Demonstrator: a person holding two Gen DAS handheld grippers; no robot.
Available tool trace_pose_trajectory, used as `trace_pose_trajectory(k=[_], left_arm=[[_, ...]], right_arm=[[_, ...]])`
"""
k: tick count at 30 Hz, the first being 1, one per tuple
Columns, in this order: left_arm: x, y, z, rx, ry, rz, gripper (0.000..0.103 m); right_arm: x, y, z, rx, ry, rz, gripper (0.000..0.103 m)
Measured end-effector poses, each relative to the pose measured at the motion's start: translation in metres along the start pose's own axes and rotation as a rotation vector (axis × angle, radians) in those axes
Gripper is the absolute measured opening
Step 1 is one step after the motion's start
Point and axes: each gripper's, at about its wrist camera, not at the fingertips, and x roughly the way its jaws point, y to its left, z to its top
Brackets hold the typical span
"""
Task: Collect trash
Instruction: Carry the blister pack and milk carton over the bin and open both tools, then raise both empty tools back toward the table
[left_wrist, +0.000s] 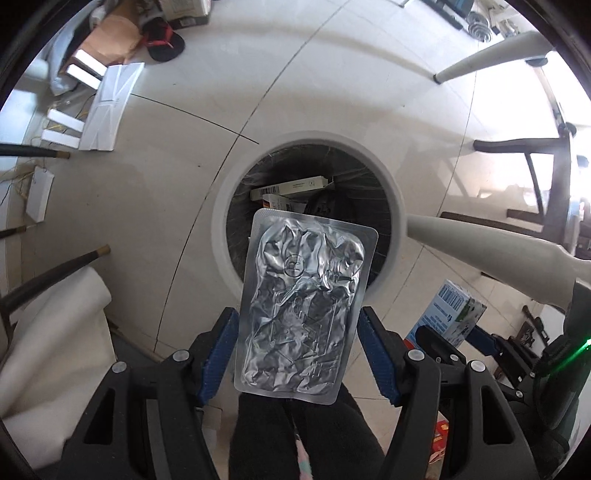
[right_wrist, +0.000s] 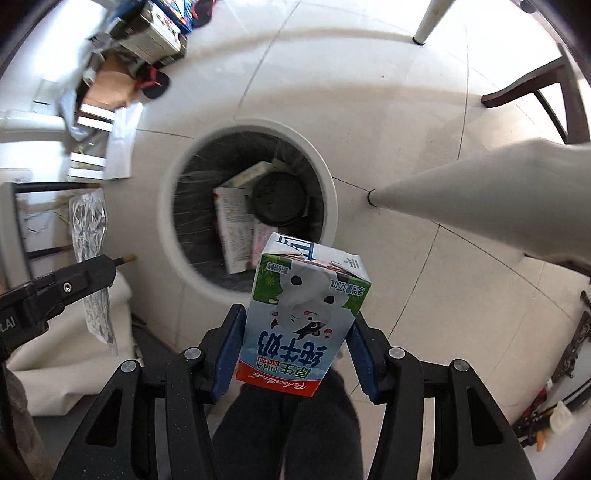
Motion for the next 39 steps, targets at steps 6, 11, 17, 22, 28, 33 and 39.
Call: trace_pose_trajectory(k=[6,11,17,22,28,33,39], left_arm=[[0.017,-0.002,0.006,0.023,0.021,0.008,0.064],[0.018,0.003,0.005,0.002,0.023,0.02,0.065],[0.015,0.016,0.0,-0.019,0.006,0.057,0.093],[0.005,0.02,-0.008,-0.001,-0.018,0.103,0.093],[-0.015,0.023,-0.026,0.019,-0.074,0.17,0.093],[-0.038,0.024,-0.045,0.02,-0.095,0.175,0.093],[-0.072,0.021,-0.073,0.034,-0.117,0.196,0.093]], right_arm=[[0.035,0.001,0.018,-0.02,0.013,-0.025,0.056],[0.044,0.007,0.02,-0.028,0.023,0.008,0.057],[0.041,0.01,0.017,-0.03,0.018,0.0,0.09],[0.032,0.01,0.011,-0.024,-0.001,-0.018,0.102],[0.013,0.011,0.001,-0.011,-0.024,-0.034,0.103],[-0.009,0.013,-0.01,-0.003,-0.042,-0.033,0.103],[-0.048,0.014,-0.033,0.027,-0.064,-0.022,0.103]])
